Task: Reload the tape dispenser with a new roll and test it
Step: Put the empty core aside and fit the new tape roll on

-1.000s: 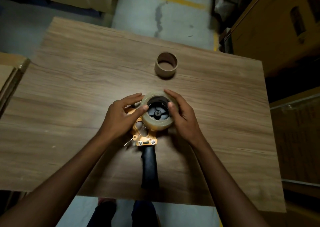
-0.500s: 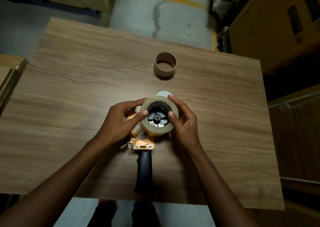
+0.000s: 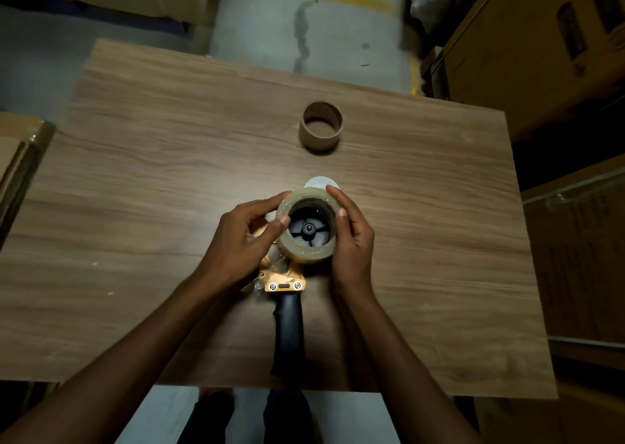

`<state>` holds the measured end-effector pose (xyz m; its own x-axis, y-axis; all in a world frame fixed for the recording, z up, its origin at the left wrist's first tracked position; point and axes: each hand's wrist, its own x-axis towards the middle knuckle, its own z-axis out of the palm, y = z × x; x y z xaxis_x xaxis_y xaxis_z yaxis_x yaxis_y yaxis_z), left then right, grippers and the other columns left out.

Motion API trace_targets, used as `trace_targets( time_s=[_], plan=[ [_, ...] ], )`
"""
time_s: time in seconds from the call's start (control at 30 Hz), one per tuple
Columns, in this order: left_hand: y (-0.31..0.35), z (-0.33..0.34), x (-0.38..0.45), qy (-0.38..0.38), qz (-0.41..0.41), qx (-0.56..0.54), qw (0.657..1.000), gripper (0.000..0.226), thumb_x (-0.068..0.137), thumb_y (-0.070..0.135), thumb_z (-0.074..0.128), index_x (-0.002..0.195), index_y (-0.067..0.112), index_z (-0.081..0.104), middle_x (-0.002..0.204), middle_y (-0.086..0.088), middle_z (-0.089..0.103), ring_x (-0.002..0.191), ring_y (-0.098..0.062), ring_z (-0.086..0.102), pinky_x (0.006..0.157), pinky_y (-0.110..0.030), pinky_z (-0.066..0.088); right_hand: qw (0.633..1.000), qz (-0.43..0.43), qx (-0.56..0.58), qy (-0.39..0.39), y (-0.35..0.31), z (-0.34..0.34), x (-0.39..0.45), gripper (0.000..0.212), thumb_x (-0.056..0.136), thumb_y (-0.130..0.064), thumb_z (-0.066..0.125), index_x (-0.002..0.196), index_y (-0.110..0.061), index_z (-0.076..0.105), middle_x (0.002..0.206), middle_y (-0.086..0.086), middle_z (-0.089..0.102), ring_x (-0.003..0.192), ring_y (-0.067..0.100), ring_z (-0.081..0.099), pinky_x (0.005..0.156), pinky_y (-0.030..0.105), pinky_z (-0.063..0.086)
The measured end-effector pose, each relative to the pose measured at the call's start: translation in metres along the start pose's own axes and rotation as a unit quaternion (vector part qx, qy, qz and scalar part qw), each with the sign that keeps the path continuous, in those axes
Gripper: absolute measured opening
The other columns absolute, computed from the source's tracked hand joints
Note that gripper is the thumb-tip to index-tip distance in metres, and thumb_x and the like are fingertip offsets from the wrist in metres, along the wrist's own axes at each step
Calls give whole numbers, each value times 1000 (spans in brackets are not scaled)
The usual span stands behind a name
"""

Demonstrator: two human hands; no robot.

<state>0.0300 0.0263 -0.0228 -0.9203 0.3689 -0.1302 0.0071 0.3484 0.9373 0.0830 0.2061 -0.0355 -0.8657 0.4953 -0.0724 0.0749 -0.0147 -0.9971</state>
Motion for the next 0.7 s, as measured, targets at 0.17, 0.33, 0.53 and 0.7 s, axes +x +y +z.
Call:
trace_targets(
  time_s=[0.17, 0.33, 0.53, 0.7],
  plan=[
    [-7, 2, -1, 2, -1, 5, 1000, 50, 100, 46, 60, 149, 35, 63, 138, 12, 73, 129, -17, 67, 108, -52, 56, 999, 2, -19, 40, -5, 10, 0, 38, 105, -9, 43, 131, -9, 72, 125, -10, 74, 124, 15, 69, 107, 35, 56],
    [-8, 4, -1, 6, -8, -8, 1000, 50, 101, 44, 59, 148, 32, 64, 142, 11, 71, 135, -9, 64, 112, -48, 54, 997, 13, -39, 66, -8, 16, 4, 36, 105, -5, 44, 122, -14, 75, 119, -8, 75, 119, 17, 70, 104, 34, 57],
    [-5, 6, -1, 8, -18, -15, 1000, 49, 101, 43, 59, 149, 32, 63, 143, 13, 70, 137, -5, 62, 115, -48, 53, 997, 31, -17, 75, -11, 18, 6, 37, 106, 0, 46, 115, -22, 75, 115, -10, 75, 115, 14, 71, 97, 22, 56],
    [-1, 7, -6, -7, -35, 86, 996, 54, 102, 55, 42, 155, 63, 38, 140, 16, 64, 131, -1, 52, 109, -31, 46, 996, 49, 12, 80, -7, 17, 4, 33, 107, -4, 48, 123, -13, 76, 121, -4, 77, 120, 17, 71, 99, 26, 57]
  ],
)
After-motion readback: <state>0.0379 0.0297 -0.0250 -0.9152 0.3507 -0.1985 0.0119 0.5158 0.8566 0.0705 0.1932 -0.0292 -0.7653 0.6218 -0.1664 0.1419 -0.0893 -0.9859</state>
